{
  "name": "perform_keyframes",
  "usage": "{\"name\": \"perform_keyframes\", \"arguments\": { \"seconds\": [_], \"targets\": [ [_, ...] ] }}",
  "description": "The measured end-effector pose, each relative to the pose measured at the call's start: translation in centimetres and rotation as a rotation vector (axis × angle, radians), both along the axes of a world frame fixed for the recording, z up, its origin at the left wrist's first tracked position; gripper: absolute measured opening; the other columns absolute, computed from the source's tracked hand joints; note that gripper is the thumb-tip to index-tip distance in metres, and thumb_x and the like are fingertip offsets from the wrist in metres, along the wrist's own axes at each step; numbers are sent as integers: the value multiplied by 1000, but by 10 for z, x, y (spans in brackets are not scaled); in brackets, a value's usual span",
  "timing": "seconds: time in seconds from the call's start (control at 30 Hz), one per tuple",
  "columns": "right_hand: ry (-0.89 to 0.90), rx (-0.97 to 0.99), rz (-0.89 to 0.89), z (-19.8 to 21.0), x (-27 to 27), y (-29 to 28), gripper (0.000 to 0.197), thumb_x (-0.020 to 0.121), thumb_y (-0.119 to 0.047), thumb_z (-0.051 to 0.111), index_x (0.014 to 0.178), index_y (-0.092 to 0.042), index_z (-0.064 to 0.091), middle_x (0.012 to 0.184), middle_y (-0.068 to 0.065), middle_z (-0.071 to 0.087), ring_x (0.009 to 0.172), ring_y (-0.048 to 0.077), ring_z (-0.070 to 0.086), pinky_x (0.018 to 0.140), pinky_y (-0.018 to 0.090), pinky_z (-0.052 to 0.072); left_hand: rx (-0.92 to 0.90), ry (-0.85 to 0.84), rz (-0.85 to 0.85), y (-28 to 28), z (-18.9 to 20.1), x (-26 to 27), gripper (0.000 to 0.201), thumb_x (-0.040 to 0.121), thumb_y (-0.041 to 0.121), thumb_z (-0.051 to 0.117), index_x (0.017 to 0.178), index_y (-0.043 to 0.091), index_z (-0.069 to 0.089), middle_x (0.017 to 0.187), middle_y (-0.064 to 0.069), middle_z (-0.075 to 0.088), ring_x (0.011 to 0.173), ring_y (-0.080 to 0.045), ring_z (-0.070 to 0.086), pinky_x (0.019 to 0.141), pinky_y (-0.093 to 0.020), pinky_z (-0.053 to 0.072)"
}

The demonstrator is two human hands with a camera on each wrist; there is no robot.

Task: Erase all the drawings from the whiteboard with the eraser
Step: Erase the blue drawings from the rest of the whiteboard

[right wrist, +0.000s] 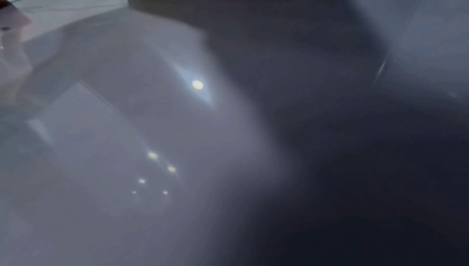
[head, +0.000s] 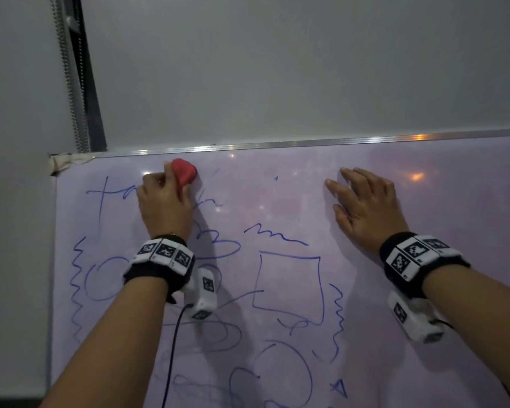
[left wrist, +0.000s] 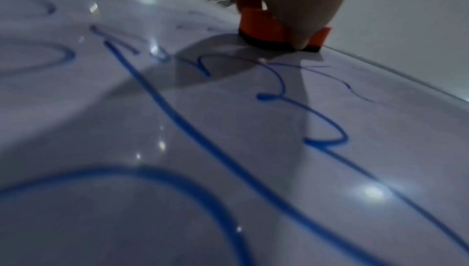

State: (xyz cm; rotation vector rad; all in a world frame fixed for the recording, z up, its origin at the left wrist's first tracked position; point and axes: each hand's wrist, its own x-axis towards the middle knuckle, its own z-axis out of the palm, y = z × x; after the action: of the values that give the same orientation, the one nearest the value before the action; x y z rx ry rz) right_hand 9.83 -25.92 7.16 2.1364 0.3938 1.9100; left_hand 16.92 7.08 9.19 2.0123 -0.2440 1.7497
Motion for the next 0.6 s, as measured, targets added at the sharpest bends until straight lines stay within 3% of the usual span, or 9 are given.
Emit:
{"name": "perform_keyframes", "arguments": {
  "seconds": [0.07,0.13,0.2,0.23,0.3,0.43,0.5,0.6],
  "targets": [
    [9,8,6,0,0,1,42,85,-32,37,123,-18,46,128,11,41,117,30,37,90,39,26,-67,22,67,-2,1,2,51,85,11,62,131,-4,47,108,-32,52,92,-46,50,78,-51,44],
    [20,18,2,-1,0,2,42,85,-32,36,124,-18,46,127,12,42,117,30,37,90,39,26,198,-182,41,-27,-11,-1,49,79,8,67,123,-6,51,98,-28,55,82,-41,54,71,-46,47],
    [25,20,-7,-1,-1,2,42,86,-32,36,124,-18,46,127,14,45,117,30,36,91,40,26,493,-337,-50,-52,-30,-3,44,85,20,57,122,-3,52,105,-19,48,86,-34,48,77,-44,41],
    [25,18,-10,-1,-1,2,42,86,-32,36,124,-18,45,127,15,46,117,30,36,91,40,26,550,-361,-72,-58,-34,-3,45,87,25,52,123,-1,53,108,-15,44,89,-32,45,81,-41,37],
    [15,13,-13,-1,-1,1,42,86,-32,36,125,-19,45,127,15,46,117,31,36,91,40,26,483,-329,-59,-57,-29,0,47,88,29,48,124,0,56,109,-15,49,89,-33,49,83,-40,37],
    [-11,12,-10,0,-1,2,41,86,-31,37,124,-18,46,127,13,43,116,30,37,90,39,26,-24,-159,-22,-62,1,-3,52,81,28,44,122,-1,58,95,-23,59,79,-39,57,71,-40,50],
    [-8,9,-17,0,-2,2,41,86,-31,38,123,-18,47,127,13,44,116,31,37,90,40,27,110,-219,-69,-93,-2,-13,49,80,26,49,119,-2,60,91,-21,61,76,-35,54,67,-37,49],
    [3,17,-23,0,-3,1,41,85,-31,38,123,-18,48,126,16,48,117,31,38,91,40,27,399,-340,-125,-132,-23,-22,45,84,29,53,120,3,61,92,-15,63,82,-27,44,73,-36,40]
  ]
}}
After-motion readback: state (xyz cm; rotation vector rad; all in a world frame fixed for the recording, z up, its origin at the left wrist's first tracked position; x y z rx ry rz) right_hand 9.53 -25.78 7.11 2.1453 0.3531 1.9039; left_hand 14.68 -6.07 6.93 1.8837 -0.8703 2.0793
